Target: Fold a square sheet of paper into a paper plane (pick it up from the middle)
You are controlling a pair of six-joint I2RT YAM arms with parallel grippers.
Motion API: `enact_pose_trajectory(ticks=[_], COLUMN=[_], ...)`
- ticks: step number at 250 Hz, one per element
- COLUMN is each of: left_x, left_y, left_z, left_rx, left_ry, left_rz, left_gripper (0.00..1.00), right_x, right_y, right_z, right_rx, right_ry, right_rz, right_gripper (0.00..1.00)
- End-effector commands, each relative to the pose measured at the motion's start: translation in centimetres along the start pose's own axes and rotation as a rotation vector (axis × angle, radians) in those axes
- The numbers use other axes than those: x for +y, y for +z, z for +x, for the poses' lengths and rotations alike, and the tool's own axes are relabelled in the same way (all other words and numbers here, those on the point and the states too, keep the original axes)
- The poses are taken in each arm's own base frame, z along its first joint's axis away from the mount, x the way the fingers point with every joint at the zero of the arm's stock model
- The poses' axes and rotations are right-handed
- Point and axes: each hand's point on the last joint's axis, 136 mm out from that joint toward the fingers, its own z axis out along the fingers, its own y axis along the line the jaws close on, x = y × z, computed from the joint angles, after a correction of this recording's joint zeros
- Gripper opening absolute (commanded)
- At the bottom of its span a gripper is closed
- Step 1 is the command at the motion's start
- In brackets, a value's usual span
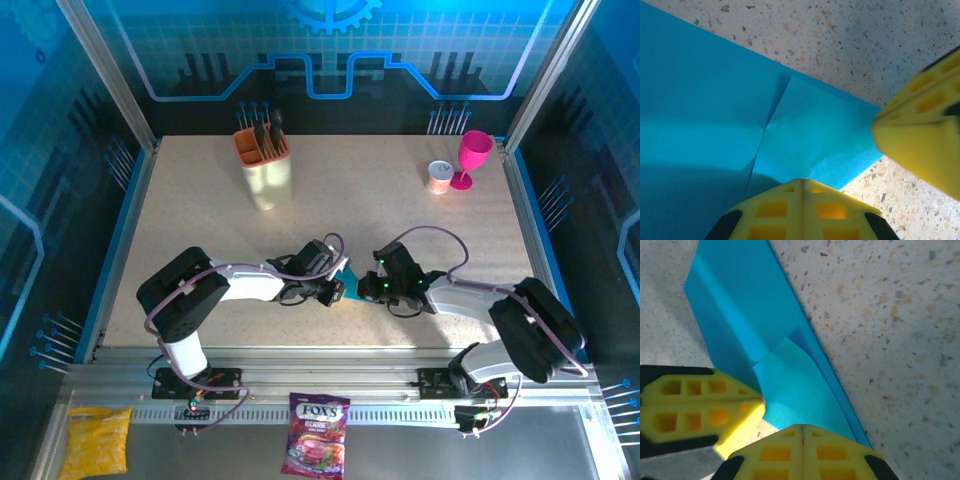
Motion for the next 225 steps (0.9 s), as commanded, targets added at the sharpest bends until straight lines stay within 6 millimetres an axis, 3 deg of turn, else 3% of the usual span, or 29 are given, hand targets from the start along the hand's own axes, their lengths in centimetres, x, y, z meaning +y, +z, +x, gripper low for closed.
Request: enact_pose_trajectory(ticks=[1, 18, 58, 98, 125, 153, 202, 225], left_x=[2.8, 3.0, 3.6, 3.6, 3.9, 2.6, -0.2, -0.3], left_y=[0.0, -0.2, -1.8, -3.6, -4.6, -4.9, -4.5, -3.9], left_z=[6.8, 6.5, 3.3, -0.1, -1.1, -1.9, -3.2, -3.4], left_rx=[0.213, 0.191, 0.022, -0.146, -0.235, -0.3, -0.372, -0.4], left_ry=[-0.071, -0.102, -0.273, -0.482, -0.692, -0.798, -0.808, -0.841], left_rz=[-0.078, -0.075, -0.053, -0.034, -0.021, 0.05, 0.084, 0.082], left_gripper=[0.0, 0.0, 0.0, 0.0, 0.0, 0.0, 0.0, 0.0], right_x=[-0.1, -1.2, -3.3, -4.2, -4.4, -4.4, -4.4, -4.6], right_y=[1.1, 1.7, 2.7, 3.0, 3.1, 3.1, 3.2, 3.3], right_z=[-0.6, -0.1, 1.4, 2.4, 2.5, 2.6, 2.7, 2.8], right_rx=[-0.016, 0.0, 0.036, 0.051, 0.055, 0.058, 0.063, 0.068], right_ry=[0.001, 0.017, 0.068, 0.096, 0.102, 0.103, 0.101, 0.105], right_rz=[0.008, 0.034, 0.049, 0.057, 0.063, 0.067, 0.073, 0.078], right_gripper=[0.0, 0.0, 0.0, 0.0, 0.0, 0.0, 0.0, 0.0])
